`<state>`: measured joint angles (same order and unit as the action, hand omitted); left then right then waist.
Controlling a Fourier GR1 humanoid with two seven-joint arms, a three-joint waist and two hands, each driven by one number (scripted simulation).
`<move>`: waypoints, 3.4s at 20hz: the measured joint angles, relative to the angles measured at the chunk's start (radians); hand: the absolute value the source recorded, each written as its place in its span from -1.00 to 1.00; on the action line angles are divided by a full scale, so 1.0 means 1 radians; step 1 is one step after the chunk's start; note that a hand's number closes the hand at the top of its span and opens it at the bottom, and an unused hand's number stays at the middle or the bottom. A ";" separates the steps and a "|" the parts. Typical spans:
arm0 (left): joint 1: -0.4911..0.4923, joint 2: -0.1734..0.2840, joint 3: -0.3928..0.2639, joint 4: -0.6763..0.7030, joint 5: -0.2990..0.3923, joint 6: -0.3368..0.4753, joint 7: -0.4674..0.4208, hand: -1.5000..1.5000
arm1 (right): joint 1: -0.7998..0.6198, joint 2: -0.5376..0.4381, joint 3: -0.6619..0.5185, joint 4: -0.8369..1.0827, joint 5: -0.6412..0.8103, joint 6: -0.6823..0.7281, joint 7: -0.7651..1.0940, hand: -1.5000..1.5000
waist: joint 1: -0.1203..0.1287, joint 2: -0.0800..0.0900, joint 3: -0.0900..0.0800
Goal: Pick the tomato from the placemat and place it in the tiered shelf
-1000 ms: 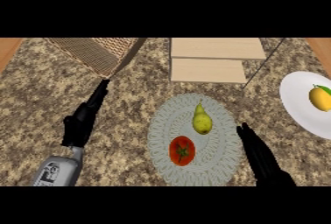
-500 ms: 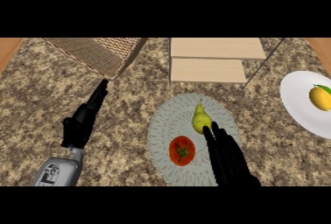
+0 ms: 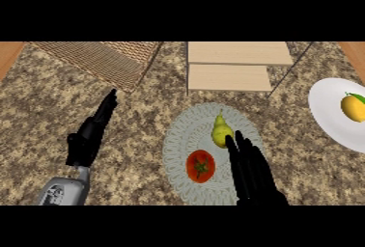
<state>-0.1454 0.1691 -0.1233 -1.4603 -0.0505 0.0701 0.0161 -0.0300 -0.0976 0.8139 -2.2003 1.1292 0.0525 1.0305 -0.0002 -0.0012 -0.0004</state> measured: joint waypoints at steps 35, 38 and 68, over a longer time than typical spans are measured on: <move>-0.036 -0.064 0.060 0.030 -0.059 -0.046 0.004 0.00 | -0.047 0.091 -0.026 0.363 0.009 -0.107 -0.008 -1.00 | 0.000 0.001 0.000; -0.011 -0.066 0.054 0.003 -0.064 -0.054 0.007 0.00 | -0.058 0.094 -0.045 0.418 -0.006 -0.138 -0.023 -1.00 | 0.002 0.001 0.000; -0.033 -0.081 0.102 0.006 -0.087 -0.099 0.018 0.00 | -0.194 0.094 -0.013 0.630 -0.048 -0.198 -0.053 1.00 | 0.008 0.001 0.000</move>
<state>-0.1782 0.0885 -0.0215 -1.4546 -0.1373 -0.0285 0.0342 -0.2235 -0.0039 0.8010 -1.5706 1.0809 -0.1455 0.9778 0.0076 -0.0005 -0.0003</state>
